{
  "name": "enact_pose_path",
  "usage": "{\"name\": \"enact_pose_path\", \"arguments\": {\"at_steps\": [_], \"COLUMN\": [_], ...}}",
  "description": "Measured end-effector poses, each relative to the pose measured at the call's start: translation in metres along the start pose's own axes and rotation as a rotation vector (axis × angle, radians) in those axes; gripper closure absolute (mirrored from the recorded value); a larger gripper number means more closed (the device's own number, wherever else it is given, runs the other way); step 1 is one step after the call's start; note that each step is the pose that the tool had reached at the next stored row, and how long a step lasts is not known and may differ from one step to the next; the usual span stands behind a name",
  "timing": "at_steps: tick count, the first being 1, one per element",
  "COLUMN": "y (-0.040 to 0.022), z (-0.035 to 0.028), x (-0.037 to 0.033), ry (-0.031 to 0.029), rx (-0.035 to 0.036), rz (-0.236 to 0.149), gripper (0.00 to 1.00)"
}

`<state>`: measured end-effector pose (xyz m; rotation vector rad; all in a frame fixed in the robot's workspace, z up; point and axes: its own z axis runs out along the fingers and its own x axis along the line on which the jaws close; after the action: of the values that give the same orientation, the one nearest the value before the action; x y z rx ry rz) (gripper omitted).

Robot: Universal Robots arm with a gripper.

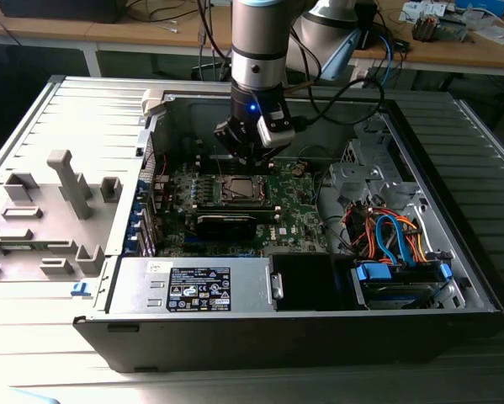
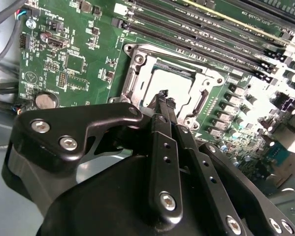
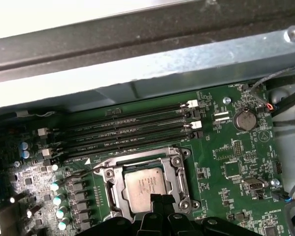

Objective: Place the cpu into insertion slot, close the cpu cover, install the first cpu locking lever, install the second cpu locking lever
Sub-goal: 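Install the first cpu locking lever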

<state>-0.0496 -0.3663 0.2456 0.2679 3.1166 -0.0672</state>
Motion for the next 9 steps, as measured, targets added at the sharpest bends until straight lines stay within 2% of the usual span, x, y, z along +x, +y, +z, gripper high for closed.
{"name": "enact_pose_path", "arguments": {"at_steps": [9], "y": [-0.0001], "z": [-0.0001], "x": [0.0], "ry": [-0.0031], "rx": [-0.0023], "rz": [-0.08], "gripper": [0.89]}}
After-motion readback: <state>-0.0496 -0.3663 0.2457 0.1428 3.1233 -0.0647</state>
